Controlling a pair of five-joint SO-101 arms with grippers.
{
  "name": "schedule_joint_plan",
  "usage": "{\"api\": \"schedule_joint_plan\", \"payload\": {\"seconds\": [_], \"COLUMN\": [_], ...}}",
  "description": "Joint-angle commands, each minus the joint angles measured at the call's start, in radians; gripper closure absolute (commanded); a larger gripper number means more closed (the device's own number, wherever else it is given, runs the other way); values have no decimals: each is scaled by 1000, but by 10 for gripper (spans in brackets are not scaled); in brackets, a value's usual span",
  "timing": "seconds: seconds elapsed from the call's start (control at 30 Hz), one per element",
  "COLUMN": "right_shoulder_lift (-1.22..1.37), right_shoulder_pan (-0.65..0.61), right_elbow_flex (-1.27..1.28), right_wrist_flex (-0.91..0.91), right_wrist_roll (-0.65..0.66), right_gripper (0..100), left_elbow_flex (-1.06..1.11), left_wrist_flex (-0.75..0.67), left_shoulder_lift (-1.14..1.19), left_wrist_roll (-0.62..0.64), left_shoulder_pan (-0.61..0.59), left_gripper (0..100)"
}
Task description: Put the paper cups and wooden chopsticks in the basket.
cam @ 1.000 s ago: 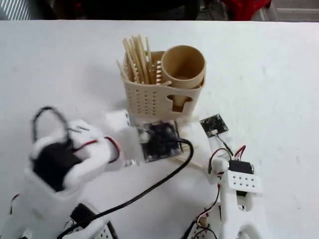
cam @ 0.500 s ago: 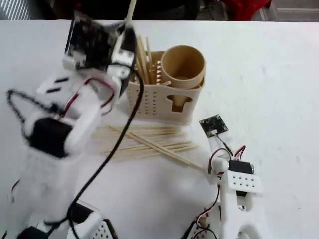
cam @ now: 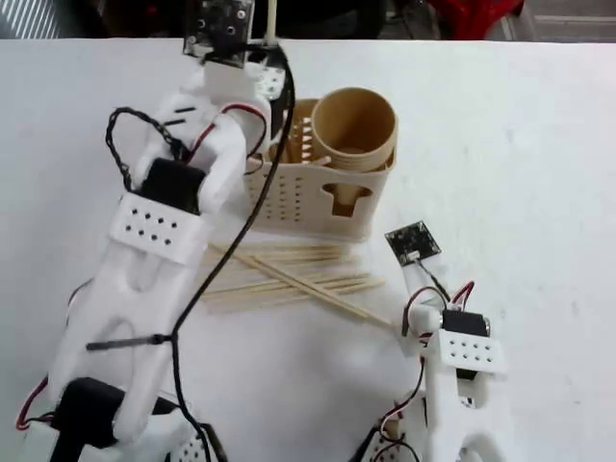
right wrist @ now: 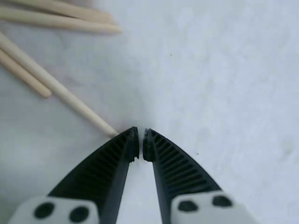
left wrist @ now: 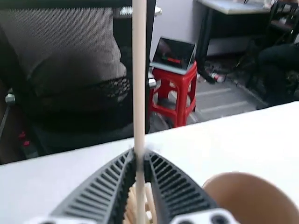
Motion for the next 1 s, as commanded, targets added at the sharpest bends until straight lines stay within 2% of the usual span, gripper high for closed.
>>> {"api": "schedule_joint_plan", "payload": {"seconds": [0.0,0.17,0.37,0.57,0.77,0.97], "right_shoulder_lift": [-16,-16,-16,-16,-16,-16], "right_shoulder_pan": [-8,-8,-8,-8,-8,-8], "right_elbow_flex": [-3,-3,-3,-3,-3,-3], "right_wrist_flex": [-22,-22,-22,-24,-24,-24], "right_wrist_roll": [-3,-3,-3,-3,-3,-3], "right_gripper": [964,964,963,961,961,960], "left_elbow_flex": [48,123,110,78,54,78], "left_wrist_flex": [-26,-21,25,126,207,262], "left_shoulder_lift": [1,-1,-10,-150,-308,-280], "left_wrist_roll": [12,35,106,100,92,77], "left_shoulder_pan": [-25,-54,-151,-193,-219,-375], "left_gripper": [979,977,972,849,851,851]}}
